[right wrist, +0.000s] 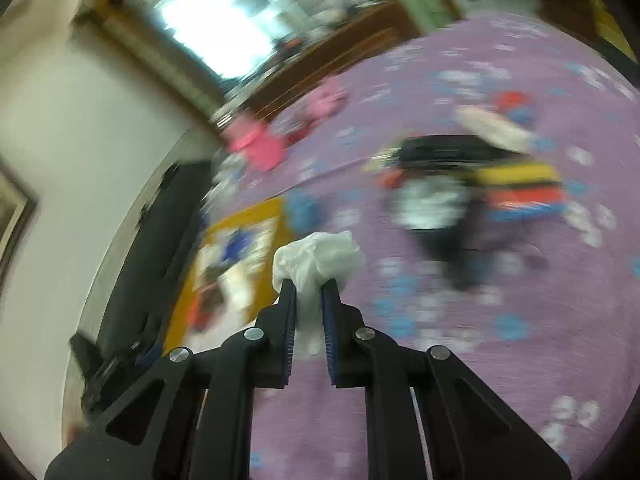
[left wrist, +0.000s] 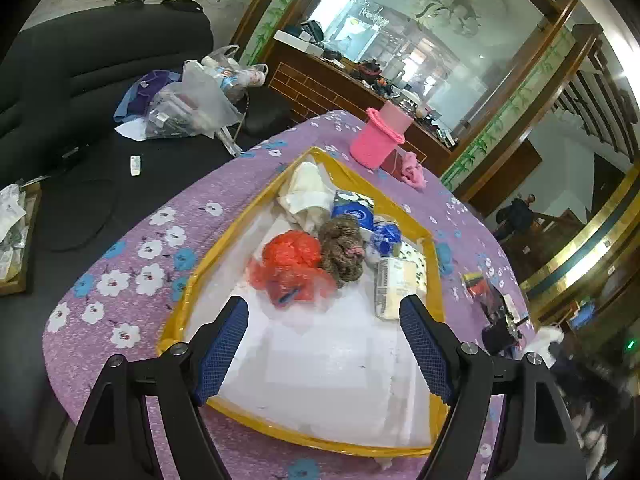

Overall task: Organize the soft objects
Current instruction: 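Carry both items over the yellow tray and open both tools to drop them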

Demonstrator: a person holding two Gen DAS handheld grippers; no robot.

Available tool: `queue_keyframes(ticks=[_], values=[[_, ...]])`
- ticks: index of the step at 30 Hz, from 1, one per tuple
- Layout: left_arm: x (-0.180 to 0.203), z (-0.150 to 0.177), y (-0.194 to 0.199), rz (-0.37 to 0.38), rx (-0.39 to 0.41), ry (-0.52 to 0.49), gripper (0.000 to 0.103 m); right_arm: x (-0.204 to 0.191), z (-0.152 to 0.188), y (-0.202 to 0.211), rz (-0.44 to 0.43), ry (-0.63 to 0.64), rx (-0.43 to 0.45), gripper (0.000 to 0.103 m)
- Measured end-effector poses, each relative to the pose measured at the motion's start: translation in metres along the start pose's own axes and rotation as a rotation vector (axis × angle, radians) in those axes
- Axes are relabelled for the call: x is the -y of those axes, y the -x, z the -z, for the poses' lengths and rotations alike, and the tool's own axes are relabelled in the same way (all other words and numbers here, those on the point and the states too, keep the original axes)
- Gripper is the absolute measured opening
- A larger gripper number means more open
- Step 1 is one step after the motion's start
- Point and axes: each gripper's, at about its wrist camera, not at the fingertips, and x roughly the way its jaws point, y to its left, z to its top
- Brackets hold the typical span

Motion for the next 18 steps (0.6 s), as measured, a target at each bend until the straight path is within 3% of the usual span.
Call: queue_keyframes(ticks=[7,13,18], values=[[-0.004,-0.001,0.016,-0.029,0.056,-0.043,0.078,-0.096,0.011,-0.091,-0.142,0.182,-0.259,0.011],[-0.020,-0.003,0.022,-0.038,0.076,-0.047,0.078,-0.136,0.041,-0.180,-0.100,0.280,-0.441,0.011],[-0.034,-0.008,0.024,-0.043,0.078,-0.032,0.079,-0.145,0.047,-0.223,-0.010,0.321,-0.482,0.017]])
